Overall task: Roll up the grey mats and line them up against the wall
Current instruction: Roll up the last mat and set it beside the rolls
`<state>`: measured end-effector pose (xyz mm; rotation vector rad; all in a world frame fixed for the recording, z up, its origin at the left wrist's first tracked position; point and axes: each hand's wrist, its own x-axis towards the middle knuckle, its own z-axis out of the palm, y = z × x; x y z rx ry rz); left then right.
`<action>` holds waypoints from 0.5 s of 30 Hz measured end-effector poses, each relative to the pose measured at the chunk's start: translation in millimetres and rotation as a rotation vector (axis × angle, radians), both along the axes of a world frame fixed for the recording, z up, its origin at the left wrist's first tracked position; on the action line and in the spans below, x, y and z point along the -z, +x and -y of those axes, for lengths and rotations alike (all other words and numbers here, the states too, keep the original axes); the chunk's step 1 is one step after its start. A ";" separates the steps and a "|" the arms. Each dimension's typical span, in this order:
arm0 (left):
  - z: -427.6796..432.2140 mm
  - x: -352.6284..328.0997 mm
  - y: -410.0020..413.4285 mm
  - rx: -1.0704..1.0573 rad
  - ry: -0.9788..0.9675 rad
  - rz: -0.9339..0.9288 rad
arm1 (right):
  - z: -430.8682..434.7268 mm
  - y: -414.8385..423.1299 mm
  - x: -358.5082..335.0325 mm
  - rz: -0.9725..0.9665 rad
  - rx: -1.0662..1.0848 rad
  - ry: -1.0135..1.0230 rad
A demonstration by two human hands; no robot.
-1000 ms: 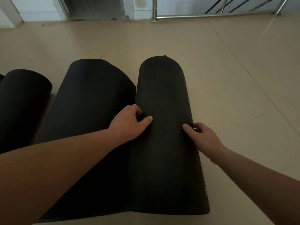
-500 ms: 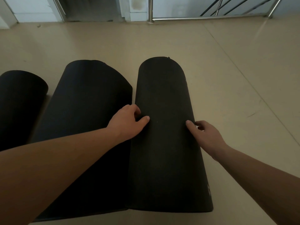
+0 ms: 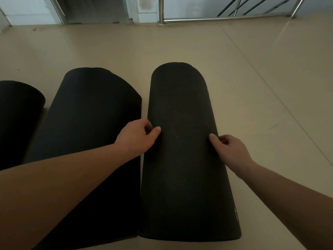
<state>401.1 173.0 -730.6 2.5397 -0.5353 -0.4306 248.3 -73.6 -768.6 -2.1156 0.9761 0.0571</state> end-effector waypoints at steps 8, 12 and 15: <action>9.1 0.2 5.9 -0.018 0.005 -0.004 | 7.3 5.3 -10.8 0.008 -0.065 -0.225; 21.0 -13.1 16.1 0.012 0.005 -0.025 | 15.0 13.0 -29.6 0.038 -0.080 -0.280; 29.8 -45.4 27.6 0.060 0.039 -0.043 | 17.3 24.7 -64.4 0.001 -0.126 -0.229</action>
